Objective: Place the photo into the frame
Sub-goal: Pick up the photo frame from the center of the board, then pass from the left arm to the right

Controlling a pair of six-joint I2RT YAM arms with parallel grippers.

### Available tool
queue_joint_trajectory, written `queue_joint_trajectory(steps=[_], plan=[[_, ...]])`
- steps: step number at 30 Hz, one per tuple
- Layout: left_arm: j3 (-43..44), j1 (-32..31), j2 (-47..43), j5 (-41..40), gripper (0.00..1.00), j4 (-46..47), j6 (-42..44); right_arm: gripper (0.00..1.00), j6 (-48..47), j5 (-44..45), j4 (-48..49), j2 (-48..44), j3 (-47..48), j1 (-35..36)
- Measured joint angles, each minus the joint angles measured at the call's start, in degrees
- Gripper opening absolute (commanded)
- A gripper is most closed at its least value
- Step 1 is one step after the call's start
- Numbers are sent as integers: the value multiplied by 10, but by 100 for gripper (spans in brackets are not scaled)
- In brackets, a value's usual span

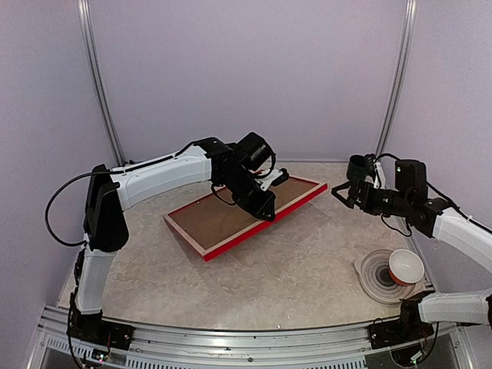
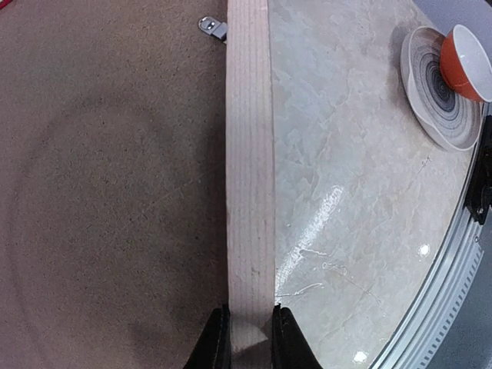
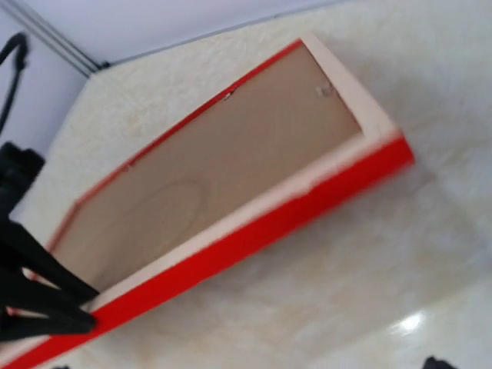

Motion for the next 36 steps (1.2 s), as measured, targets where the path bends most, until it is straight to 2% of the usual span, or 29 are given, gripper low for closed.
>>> queue_joint_trajectory(steps=[7, 15, 20, 30, 36], plan=[[-1, 5, -24, -4, 0, 3, -29, 99, 184, -15, 94, 50, -38, 12], [-18, 5, -37, -4, 0, 24, -47, 99, 332, -35, 210, 154, -45, 15], [-47, 1, -45, -6, 0, 41, -50, 95, 390, -37, 249, 217, -26, 24], [-62, -6, -53, -23, 0, 56, -54, 75, 478, -37, 330, 322, 40, 49], [-62, -11, -53, -38, 0, 57, -56, 52, 524, -34, 357, 360, 43, 65]])
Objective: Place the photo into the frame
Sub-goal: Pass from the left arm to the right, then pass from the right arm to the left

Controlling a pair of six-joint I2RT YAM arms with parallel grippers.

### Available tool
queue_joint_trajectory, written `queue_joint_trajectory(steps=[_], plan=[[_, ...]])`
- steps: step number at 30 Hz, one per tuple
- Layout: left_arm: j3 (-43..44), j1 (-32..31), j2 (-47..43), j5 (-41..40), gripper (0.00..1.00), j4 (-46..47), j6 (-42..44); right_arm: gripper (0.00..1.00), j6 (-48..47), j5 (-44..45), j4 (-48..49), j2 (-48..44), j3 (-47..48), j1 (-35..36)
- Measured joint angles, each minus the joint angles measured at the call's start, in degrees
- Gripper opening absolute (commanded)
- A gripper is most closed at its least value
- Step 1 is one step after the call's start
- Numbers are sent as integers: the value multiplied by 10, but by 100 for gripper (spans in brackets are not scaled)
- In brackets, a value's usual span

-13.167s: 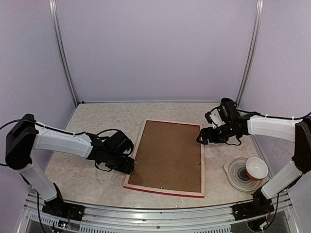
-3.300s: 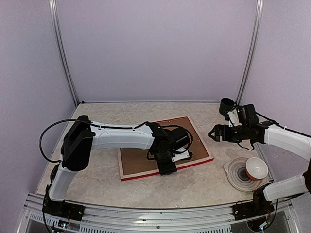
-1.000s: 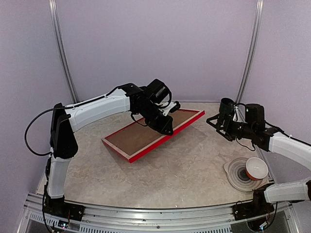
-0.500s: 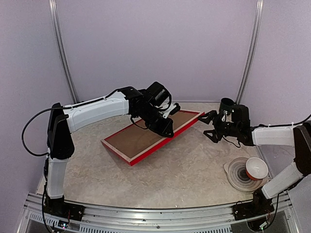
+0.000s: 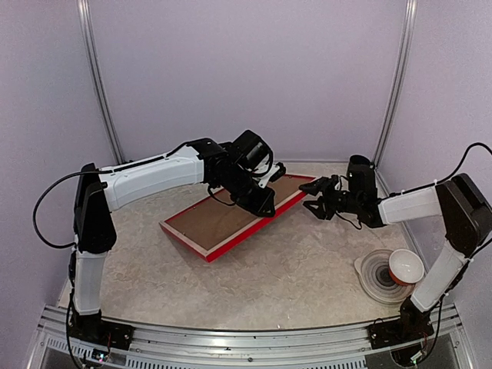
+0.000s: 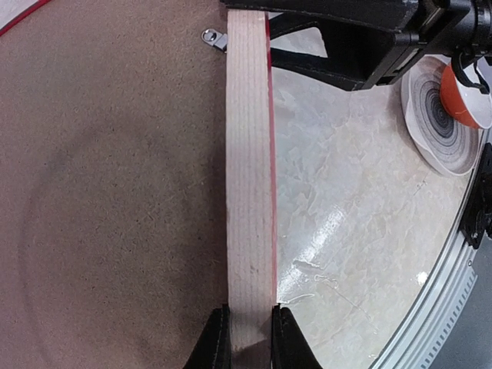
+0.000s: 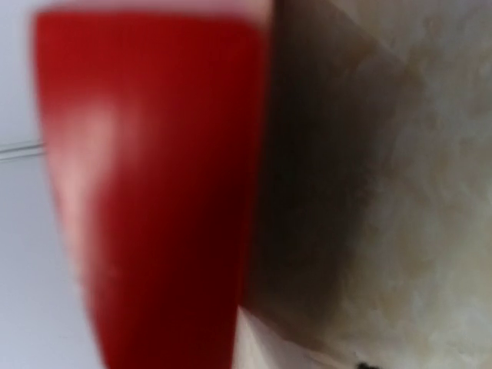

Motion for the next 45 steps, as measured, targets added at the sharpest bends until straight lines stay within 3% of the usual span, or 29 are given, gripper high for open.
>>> queue_joint_trajectory(steps=[6, 9, 11, 14, 21, 22, 30, 37, 45], plan=[[-1, -5, 0, -14, 0, -2, 0, 26, 36, 2, 33, 17, 11, 9], [-4, -8, 0, -24, 1, -2, 1, 18, 55, 0, 50, 26, 14, 10], [-7, -11, 0, -31, 16, -3, 1, 16, 66, 0, 53, 31, 15, 12], [-10, -17, 0, -51, 29, -12, 5, 15, 72, -1, 57, 40, 15, 17], [9, -37, -20, -130, 96, -14, 24, 15, 71, 4, 52, 45, 15, 20], [20, -42, -21, -150, 99, -18, 29, 15, 71, 4, 50, 45, 16, 20], [85, -128, -16, -342, 99, -94, 52, 15, 71, 5, 33, 45, 29, 21], [77, -183, 46, -472, 96, -162, 53, 15, 71, 5, 28, 44, 31, 21], [47, -187, 87, -561, 73, -212, 50, 15, 72, 7, 27, 42, 31, 23]])
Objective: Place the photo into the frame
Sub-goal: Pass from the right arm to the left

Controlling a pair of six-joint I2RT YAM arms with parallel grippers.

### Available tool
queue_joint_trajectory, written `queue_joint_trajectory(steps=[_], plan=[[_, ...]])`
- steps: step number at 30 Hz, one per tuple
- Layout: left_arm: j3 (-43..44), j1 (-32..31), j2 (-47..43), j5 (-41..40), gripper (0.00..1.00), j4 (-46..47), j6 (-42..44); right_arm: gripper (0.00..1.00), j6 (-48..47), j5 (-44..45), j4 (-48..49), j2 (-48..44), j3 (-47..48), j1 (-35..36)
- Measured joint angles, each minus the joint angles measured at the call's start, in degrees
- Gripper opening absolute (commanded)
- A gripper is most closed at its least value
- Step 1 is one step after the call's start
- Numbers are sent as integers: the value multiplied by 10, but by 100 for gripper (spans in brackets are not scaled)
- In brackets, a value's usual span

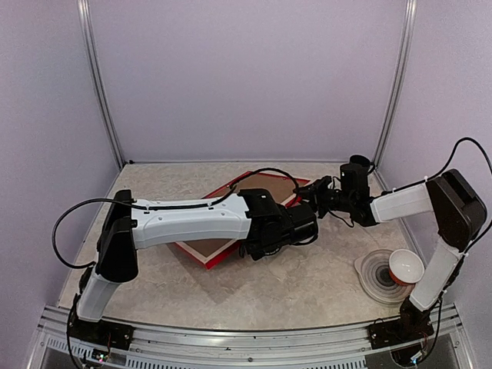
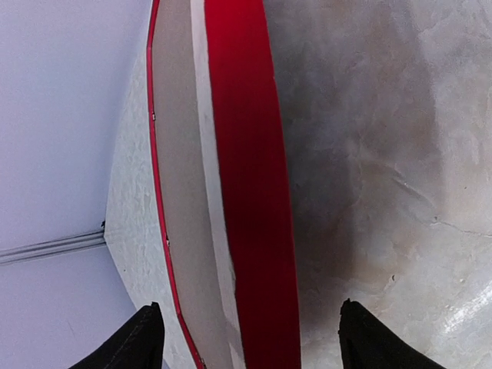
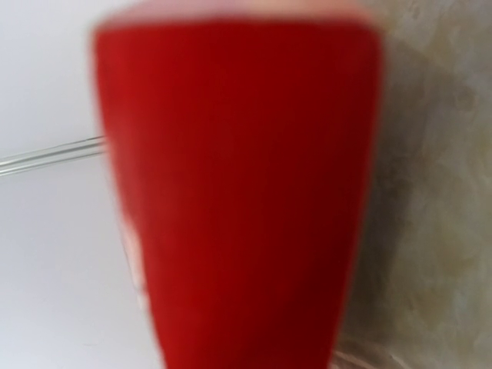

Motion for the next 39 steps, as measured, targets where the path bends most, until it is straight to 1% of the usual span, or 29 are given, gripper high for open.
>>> queue_joint_trajectory(steps=[7, 10, 12, 13, 14, 16, 19, 20, 23, 25, 26, 30, 32, 36, 37, 38, 39], plan=[[-5, -2, 7, -30, 52, -10, -2, 15, 2, 0, 2, 0, -1, 0], [-16, -2, 7, -35, 40, -11, -3, 15, 3, 0, 5, 0, -3, 0], [-28, -2, 7, -34, 27, -11, -2, 16, 3, 0, 6, 0, -3, 0], [-33, -2, 7, -33, 22, -10, -3, 16, 3, 0, 6, 0, -3, 0], [-36, -2, 8, -33, 19, -10, -2, 16, 2, 0, 5, 0, -3, 0], [-39, -1, 8, -45, 12, -3, -29, 16, 9, 2, 4, 0, -4, 0], [-39, 6, 8, -50, 2, 3, -28, 16, 14, 10, 10, 0, -4, -1], [-40, 6, 8, -49, 0, 5, -27, 16, 14, 11, 10, 0, -5, -1], [-40, 7, 8, -44, 0, 8, -25, 17, 14, 12, 10, 0, -5, -1], [-40, 10, 8, -40, 0, 10, -25, 19, 14, 13, 10, 0, -5, -1], [-42, 10, 5, -37, 0, 12, -24, 23, 14, 13, 10, 0, -5, -1], [-46, 16, -4, -22, 0, 22, -17, 54, 20, 5, 17, -1, -5, -1], [-45, 21, -10, -14, 0, 26, -11, 67, 18, -5, 25, -10, -5, 1], [-31, 33, -18, 8, 0, 26, -6, 85, -4, -21, 12, -34, 4, 2], [-23, 37, -19, 13, 0, 25, -5, 88, -16, -23, 2, -43, 9, 2], [-12, 41, -20, 22, 0, 21, -3, 96, -30, -25, -10, -52, 13, 2], [1, 47, -21, 31, 0, 16, -1, 99, -50, -27, -26, -66, 17, 2]])
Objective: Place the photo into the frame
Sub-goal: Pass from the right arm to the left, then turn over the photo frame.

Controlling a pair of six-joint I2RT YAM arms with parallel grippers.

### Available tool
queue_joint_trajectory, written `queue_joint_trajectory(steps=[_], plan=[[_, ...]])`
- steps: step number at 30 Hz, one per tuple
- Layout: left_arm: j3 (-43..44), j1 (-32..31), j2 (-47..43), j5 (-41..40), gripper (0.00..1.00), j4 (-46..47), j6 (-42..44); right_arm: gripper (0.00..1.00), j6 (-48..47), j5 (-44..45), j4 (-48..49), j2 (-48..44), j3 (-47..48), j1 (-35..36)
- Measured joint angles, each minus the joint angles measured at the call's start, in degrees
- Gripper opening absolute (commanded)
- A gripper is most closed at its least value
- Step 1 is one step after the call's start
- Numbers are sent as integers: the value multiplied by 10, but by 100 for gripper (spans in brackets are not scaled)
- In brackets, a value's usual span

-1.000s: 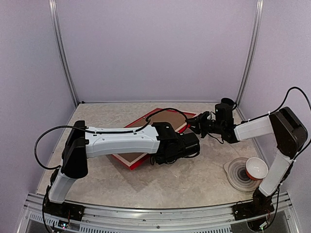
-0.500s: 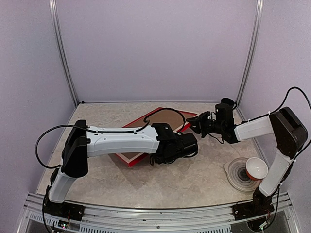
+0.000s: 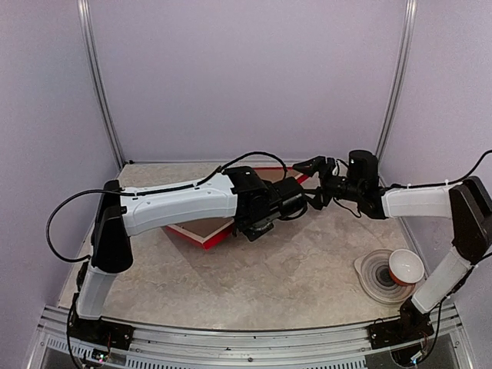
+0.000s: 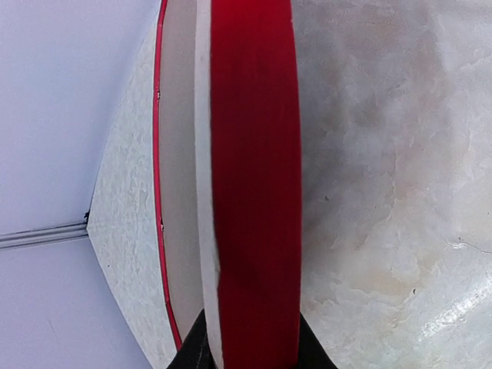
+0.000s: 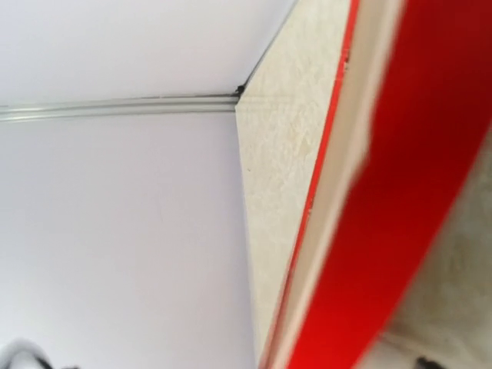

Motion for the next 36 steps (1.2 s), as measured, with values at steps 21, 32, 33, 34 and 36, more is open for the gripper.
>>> queue_joint_trajectory(steps=[21, 32, 33, 34, 36], plan=[[82, 147, -118, 226, 0, -4, -26, 99, -308, 142, -305, -277, 42, 0], [-8, 254, -233, 364, 0, 142, -163, 99, -323, 143, -316, -277, 2, 0], [-23, 261, -245, 379, 0, 156, -178, 99, -323, 143, -316, -277, 2, 0], [-35, 267, -255, 393, 0, 168, -192, 99, -323, 143, -316, -277, 2, 0], [-73, 281, -275, 424, 0, 205, -236, 99, -324, 144, -316, -278, 2, 0]])
